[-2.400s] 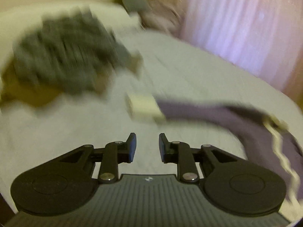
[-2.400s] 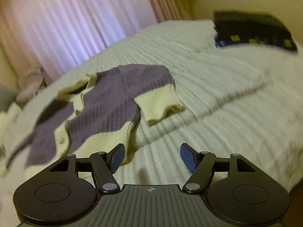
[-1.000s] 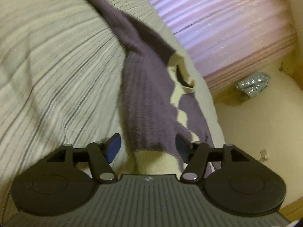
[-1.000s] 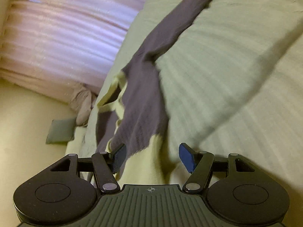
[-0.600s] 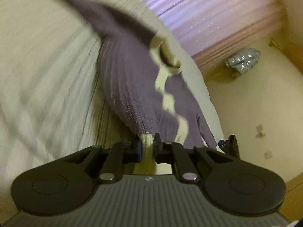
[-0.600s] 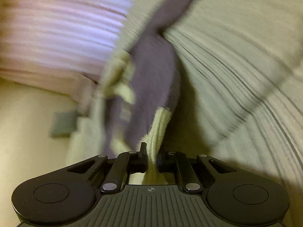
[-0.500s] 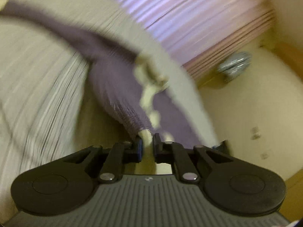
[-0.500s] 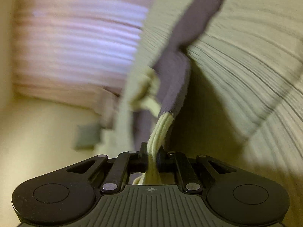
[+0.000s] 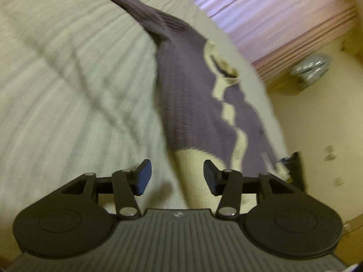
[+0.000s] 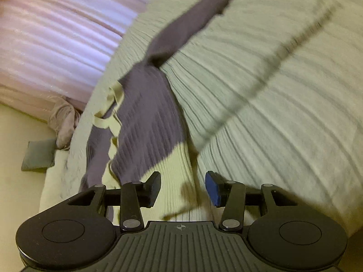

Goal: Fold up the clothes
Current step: 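Grasp the cream hem with the right gripper and pull it straight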

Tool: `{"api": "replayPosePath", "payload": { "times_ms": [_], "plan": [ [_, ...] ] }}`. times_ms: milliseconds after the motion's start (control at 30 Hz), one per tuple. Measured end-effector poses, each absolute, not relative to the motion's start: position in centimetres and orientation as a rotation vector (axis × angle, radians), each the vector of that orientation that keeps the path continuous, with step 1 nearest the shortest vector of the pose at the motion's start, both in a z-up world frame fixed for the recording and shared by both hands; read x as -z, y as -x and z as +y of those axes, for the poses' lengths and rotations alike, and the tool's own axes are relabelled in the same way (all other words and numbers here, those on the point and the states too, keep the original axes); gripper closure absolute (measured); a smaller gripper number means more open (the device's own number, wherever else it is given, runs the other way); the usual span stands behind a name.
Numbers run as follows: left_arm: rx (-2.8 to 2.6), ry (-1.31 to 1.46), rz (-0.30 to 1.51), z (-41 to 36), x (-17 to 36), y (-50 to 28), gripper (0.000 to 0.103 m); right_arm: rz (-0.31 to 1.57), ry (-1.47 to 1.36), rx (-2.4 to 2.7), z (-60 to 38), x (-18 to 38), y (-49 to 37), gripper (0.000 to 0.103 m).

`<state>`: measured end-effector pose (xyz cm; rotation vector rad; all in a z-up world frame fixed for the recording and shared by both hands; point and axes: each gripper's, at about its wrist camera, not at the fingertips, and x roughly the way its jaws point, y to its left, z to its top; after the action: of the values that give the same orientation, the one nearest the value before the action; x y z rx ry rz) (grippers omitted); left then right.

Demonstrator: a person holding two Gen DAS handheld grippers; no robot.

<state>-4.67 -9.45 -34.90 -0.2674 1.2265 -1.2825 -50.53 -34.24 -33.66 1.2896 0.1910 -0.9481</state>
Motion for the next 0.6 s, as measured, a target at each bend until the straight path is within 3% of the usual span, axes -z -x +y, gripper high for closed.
{"api": "replayPosePath", "payload": {
  "times_ms": [233, 400, 600],
  "plan": [
    [1.201, 0.631, 1.328, -12.0, 39.8, 2.1, 0.055, 0.165, -1.259, 0.908, -33.7, 34.4, 50.6, 0.056],
    [1.236, 0.588, 1.319, -13.2, 39.2, 1.7, 0.055, 0.159, -1.228, 0.918, -33.0, 34.0, 51.2, 0.056],
    [1.268, 0.290, 1.186, -11.6, 36.0, 2.9, 0.058, 0.467, -0.405, 0.909, -26.6, 28.4, 43.6, 0.056]
  ]
}}
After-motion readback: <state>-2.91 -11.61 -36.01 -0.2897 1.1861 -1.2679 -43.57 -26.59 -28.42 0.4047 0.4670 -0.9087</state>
